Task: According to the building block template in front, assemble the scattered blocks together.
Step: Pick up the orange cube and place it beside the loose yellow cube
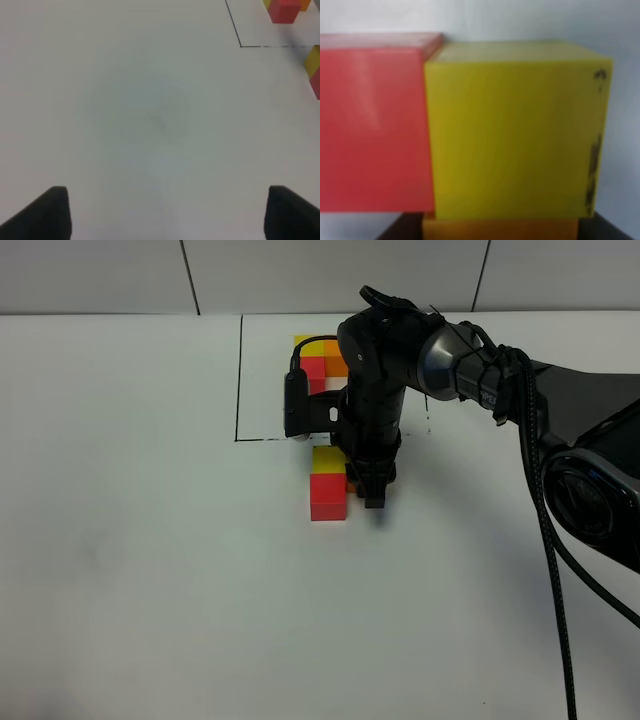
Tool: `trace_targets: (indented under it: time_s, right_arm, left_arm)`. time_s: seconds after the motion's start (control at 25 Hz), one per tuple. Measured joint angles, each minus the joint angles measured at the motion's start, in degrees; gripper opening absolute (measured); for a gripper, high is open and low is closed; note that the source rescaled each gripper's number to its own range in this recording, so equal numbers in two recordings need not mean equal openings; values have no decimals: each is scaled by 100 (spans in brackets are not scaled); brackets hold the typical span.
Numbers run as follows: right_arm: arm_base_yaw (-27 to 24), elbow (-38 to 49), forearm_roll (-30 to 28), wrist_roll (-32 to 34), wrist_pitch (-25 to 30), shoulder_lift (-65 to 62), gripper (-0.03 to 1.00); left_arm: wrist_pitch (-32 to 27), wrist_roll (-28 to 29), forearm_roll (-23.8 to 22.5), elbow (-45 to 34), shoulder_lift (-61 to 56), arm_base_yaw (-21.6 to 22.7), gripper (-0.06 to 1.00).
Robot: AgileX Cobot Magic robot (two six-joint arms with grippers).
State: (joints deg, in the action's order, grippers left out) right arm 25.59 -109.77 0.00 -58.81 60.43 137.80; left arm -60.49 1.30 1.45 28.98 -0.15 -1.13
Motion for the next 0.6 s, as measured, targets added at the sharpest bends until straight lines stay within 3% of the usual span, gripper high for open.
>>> trace_targets:
  time_s: [0.44, 0.6]
  right_arm:
    - [0, 6, 38, -203, -26, 0, 5]
    - [-56, 6, 37, -207, -204, -19, 39]
  left_arm:
    - [0, 0, 0, 0, 0, 0, 65]
    - [0, 0, 0, 0, 0, 0, 65]
